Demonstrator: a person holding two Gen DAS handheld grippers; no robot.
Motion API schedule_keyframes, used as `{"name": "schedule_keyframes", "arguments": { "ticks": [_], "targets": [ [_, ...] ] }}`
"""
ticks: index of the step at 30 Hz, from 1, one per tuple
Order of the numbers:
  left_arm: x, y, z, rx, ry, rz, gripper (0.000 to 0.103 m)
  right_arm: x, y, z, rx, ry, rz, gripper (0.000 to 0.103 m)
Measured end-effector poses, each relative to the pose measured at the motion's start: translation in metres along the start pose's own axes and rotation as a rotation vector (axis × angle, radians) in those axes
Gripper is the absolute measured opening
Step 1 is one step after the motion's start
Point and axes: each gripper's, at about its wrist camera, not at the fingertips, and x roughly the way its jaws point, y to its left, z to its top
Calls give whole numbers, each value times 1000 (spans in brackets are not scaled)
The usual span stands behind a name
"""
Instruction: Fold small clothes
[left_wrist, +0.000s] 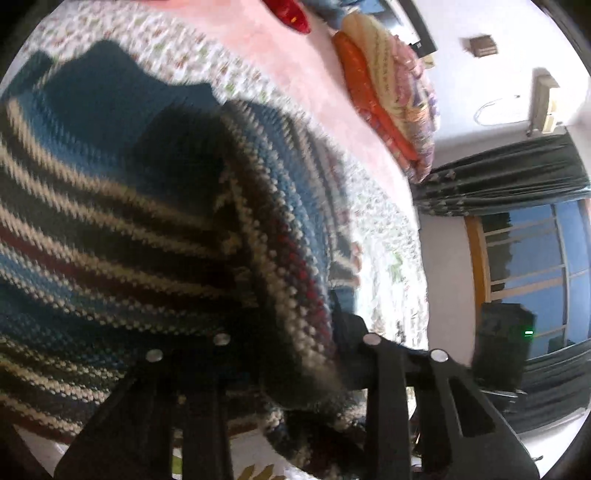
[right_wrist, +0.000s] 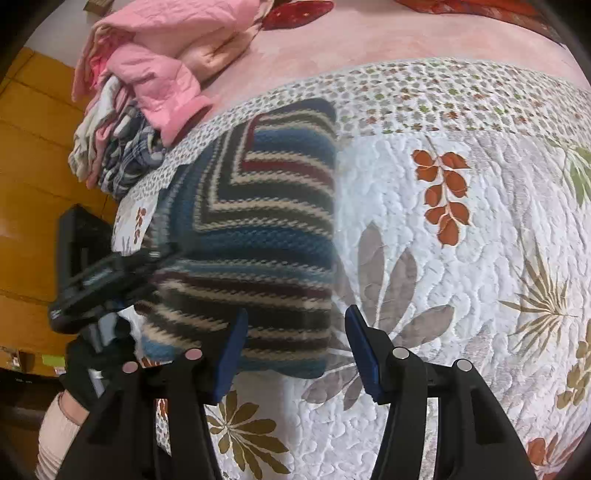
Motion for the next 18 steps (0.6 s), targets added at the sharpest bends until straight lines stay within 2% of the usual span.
{"name": "schedule_keyframes", "arguments": {
  "ticks": [7,12,16,18],
  "targets": [
    [-49,-13,18,38,-83,-1,26,-5,-4,0,21,-18,42,56],
    [-94,7,26,41,-122,30,26,4,6,-3,23,-3,87,56],
    [-127,26,27,43,-147,51,26,19,22,-11,52,2,198,60],
    [-139,39,28,33,-160,52,26,28,35,-14,34,12,214,62]
  ]
}}
